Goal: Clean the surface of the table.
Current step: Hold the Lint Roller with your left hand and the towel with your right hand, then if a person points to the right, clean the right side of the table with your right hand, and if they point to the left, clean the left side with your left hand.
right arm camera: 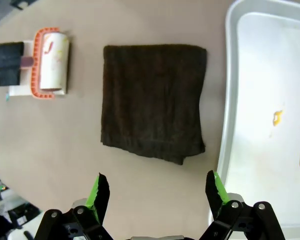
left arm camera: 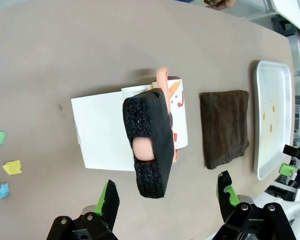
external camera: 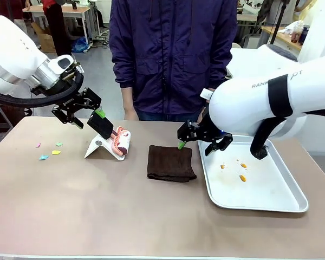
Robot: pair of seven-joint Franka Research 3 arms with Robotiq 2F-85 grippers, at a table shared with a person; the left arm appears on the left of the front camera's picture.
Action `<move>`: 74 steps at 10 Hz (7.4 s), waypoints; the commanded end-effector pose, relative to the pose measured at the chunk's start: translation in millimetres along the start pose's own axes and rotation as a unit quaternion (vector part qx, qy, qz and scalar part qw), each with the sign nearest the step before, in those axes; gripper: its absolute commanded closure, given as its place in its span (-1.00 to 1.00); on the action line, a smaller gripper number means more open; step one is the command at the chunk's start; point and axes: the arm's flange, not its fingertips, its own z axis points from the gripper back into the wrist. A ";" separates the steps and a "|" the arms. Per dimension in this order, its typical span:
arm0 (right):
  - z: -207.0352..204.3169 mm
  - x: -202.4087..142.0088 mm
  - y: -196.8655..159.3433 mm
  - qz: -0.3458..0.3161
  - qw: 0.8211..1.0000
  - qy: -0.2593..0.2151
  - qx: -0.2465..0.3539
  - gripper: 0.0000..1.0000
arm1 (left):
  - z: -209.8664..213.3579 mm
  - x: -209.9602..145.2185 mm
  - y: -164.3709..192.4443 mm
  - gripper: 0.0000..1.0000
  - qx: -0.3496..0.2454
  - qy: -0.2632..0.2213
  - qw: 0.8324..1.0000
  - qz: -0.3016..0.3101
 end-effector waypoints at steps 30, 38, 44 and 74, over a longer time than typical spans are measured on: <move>-139.2 66.0 24.8 -0.140 0.970 0.099 -0.174 1.00 | -33.5 39.9 11.6 0.72 -0.035 0.013 0.999 0.000; -138.4 65.2 21.6 -0.135 0.973 0.102 -0.157 1.00 | -28.1 34.8 6.7 1.00 -0.045 0.003 0.999 -0.009; -75.5 65.0 -29.6 -0.145 0.966 0.093 0.195 1.00 | 5.2 14.7 -11.9 1.00 -0.133 -0.029 0.990 -0.023; 119.0 -50.3 -370.9 -0.208 0.842 -0.016 0.497 1.00 | 186.9 -107.5 265.6 1.00 -0.352 -0.040 0.929 0.108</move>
